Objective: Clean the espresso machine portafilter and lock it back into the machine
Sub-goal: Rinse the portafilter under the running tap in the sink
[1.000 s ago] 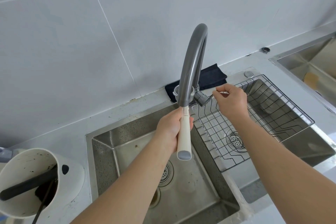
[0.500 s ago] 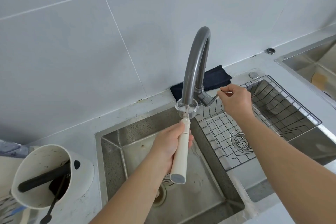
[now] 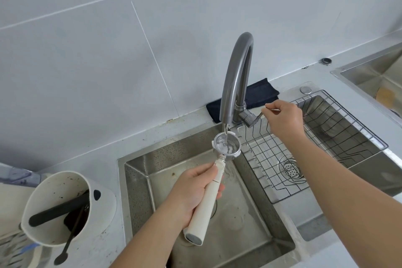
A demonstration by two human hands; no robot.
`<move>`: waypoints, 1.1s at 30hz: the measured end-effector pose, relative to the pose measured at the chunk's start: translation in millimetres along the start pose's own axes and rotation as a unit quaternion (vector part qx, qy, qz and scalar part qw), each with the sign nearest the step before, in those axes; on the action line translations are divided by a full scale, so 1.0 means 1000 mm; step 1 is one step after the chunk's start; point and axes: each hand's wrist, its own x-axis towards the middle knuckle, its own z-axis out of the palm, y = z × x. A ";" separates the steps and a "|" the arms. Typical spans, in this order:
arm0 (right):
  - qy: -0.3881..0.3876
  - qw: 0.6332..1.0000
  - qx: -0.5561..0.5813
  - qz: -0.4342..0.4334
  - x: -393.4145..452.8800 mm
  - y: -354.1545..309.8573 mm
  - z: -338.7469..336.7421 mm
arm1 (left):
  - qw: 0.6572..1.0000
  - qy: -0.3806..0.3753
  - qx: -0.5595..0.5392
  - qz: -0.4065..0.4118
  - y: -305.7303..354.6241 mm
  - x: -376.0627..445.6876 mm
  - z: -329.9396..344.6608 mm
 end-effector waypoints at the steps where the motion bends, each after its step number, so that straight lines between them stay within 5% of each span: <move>1: 0.000 1.000 0.000 0.001 0.000 0.000 0.000 | 1.000 0.002 0.008 0.004 0.000 -0.002 -0.001; 25: 0.015 1.000 0.007 -0.025 0.005 -0.015 0.008 | 0.982 0.088 0.115 0.124 0.008 0.005 -0.034; 33: 0.023 0.999 0.000 -0.041 0.003 -0.014 0.009 | 0.952 0.122 0.215 0.182 0.012 0.008 -0.046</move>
